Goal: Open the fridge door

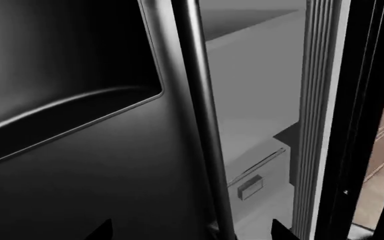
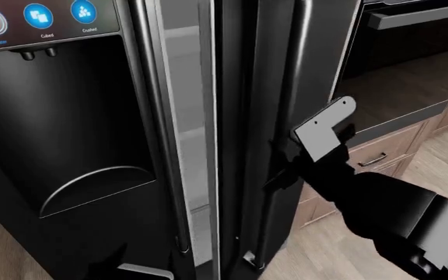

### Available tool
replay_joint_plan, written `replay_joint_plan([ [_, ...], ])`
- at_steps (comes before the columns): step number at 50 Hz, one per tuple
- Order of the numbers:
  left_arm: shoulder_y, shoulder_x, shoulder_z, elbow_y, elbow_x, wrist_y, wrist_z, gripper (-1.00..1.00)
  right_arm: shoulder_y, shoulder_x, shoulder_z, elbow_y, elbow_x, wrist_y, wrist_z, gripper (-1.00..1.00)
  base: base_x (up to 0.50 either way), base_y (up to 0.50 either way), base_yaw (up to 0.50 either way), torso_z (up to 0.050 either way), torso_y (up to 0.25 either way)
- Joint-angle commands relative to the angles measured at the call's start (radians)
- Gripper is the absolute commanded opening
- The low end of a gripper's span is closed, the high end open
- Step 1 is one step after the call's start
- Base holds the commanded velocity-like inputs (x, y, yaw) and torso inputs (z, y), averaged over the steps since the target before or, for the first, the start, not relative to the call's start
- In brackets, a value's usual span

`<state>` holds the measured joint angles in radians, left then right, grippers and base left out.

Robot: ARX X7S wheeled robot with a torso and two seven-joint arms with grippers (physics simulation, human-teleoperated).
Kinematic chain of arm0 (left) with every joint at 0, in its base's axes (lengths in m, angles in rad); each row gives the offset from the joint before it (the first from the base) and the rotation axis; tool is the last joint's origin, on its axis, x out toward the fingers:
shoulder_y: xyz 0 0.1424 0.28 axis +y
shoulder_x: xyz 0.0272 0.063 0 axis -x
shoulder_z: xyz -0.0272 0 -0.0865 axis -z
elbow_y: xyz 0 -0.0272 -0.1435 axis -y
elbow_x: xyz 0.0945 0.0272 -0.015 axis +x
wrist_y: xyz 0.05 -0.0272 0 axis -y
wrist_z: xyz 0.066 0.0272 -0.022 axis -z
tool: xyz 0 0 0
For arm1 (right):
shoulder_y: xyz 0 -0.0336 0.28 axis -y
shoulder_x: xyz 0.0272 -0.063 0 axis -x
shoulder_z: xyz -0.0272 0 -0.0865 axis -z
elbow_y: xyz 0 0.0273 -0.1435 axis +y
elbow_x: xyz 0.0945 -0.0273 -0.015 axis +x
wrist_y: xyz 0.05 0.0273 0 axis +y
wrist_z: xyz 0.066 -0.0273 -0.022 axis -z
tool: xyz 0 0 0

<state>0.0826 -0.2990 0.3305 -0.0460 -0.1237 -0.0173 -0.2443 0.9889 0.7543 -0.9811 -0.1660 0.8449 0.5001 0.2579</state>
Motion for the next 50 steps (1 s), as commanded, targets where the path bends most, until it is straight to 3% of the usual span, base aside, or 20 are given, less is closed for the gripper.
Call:
replay_joint_plan([
  [1,0.005,-0.004,0.008,0.012,0.002,0.0,-0.003,1.0,-0.095,0.119,-0.026,-0.189,0.118,-0.007,0.001,-1.0,0.0,0.0,0.0,0.0,0.0],
  [50,0.018,-0.02,0.037,0.039,0.008,-0.01,-0.014,1.0,-0.367,0.515,0.027,-0.366,0.178,-0.308,0.033,-1.0,0.0,0.0,0.0,0.0,0.001],
])
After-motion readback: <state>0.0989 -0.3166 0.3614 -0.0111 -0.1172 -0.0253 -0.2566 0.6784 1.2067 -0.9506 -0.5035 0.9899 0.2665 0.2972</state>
